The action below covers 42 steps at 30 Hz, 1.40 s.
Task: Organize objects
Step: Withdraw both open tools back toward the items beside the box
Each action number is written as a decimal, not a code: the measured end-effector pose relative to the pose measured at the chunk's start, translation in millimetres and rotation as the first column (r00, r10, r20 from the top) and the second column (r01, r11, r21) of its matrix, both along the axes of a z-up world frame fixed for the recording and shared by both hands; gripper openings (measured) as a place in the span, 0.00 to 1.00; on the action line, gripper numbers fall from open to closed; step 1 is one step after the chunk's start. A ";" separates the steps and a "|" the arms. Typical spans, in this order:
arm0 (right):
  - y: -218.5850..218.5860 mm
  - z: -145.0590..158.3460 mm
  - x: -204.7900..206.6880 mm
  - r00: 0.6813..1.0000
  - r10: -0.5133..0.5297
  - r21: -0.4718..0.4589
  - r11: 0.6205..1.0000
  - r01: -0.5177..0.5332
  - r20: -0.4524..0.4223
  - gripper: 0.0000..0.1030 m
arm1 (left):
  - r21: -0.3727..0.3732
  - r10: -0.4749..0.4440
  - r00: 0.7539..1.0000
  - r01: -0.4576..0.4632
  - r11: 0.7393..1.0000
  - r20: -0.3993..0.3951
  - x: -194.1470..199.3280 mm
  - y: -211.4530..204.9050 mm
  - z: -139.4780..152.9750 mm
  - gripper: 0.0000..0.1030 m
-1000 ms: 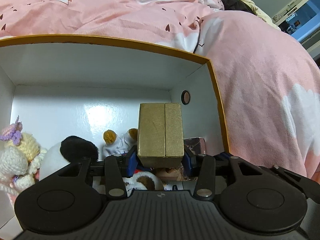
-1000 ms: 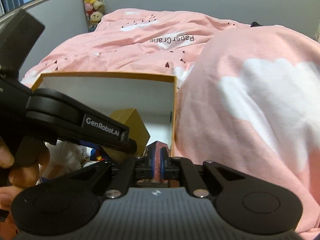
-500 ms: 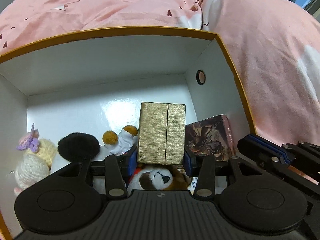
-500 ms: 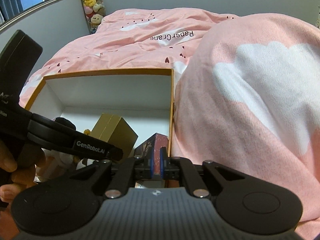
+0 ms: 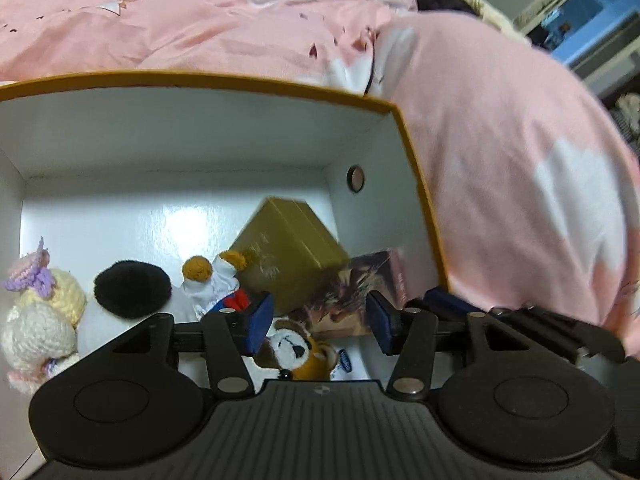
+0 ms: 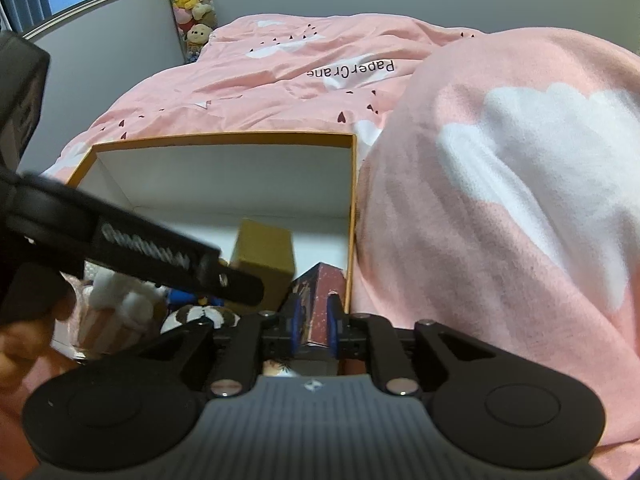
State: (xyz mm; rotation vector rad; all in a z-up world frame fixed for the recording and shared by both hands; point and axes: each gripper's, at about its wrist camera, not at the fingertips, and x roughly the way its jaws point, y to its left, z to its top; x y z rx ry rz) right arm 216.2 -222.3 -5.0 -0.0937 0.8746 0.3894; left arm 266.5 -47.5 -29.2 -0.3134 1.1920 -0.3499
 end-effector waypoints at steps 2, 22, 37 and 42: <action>2.0 -0.8 0.3 1.000 0.001 -0.004 1.000 -0.001 0.000 0.18 | 0.025 0.016 1.000 -0.016 1.000 0.020 1.8 0.6 0.9 0.52; 2.4 14.2 -30.3 1.000 0.011 0.015 1.000 -0.011 0.020 0.28 | 0.044 0.022 0.981 -0.031 0.999 0.194 -67.0 -1.4 31.0 0.35; -9.1 10.2 -116.5 0.999 0.048 0.037 0.998 -0.048 -0.025 0.40 | 0.040 0.087 0.973 -0.097 0.994 0.212 -181.0 9.0 38.7 0.35; -13.4 -11.8 -138.1 0.996 0.032 -0.013 0.999 -0.033 -0.080 0.41 | 0.064 0.064 0.986 -0.074 0.995 0.156 -207.3 7.5 19.0 0.35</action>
